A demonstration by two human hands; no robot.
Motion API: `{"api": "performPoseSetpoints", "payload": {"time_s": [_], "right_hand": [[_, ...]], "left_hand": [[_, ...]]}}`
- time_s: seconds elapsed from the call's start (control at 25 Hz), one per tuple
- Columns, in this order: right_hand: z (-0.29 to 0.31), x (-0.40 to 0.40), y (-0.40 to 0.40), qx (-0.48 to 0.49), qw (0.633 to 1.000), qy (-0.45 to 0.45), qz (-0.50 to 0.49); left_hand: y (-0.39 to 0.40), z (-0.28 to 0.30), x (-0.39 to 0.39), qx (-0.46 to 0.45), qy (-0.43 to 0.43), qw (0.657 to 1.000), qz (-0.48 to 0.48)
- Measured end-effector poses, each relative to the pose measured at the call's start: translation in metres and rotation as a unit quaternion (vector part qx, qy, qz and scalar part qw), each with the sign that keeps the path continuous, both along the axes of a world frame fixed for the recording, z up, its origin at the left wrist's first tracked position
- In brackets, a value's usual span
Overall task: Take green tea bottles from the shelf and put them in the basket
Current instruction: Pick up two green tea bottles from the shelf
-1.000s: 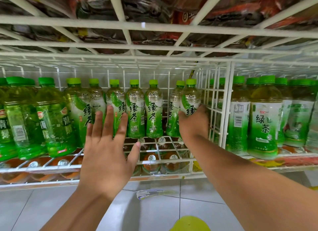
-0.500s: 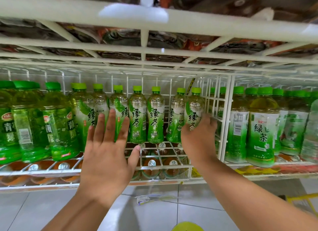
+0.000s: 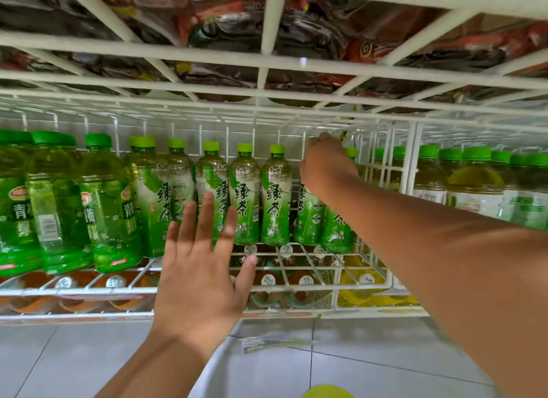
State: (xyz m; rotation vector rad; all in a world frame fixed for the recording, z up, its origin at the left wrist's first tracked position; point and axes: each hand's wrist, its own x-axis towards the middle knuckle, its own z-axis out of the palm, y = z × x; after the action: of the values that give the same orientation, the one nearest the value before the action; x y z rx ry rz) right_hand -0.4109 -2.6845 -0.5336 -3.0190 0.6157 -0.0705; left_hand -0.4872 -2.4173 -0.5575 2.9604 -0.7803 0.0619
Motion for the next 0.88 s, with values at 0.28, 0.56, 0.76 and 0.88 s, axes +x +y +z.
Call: {"api": "performPoseSetpoints", "payload": {"time_s": [0.28,0.56,0.76,0.88], "right_hand": [[0.000,0.014,-0.014,0.095,0.993,0.026,-0.066],[-0.008,0.013,-0.019,0.174,0.979,-0.063,-0.083],[-0.004,-0.008,-0.020,0.181,0.981,-0.064,-0.025],[-0.009,-0.051,0.002,0.199,0.968,-0.140,-0.055]], "left_hand": [[0.008,-0.003,0.002,-0.009,0.007,1.000,0.006],[0.012,-0.004,0.001,-0.011,0.002,1.000,0.004],[0.011,-0.006,-0.002,0.000,0.001,1.000,-0.002],[0.011,-0.002,-0.003,0.002,-0.003,1.000,-0.003]]}}
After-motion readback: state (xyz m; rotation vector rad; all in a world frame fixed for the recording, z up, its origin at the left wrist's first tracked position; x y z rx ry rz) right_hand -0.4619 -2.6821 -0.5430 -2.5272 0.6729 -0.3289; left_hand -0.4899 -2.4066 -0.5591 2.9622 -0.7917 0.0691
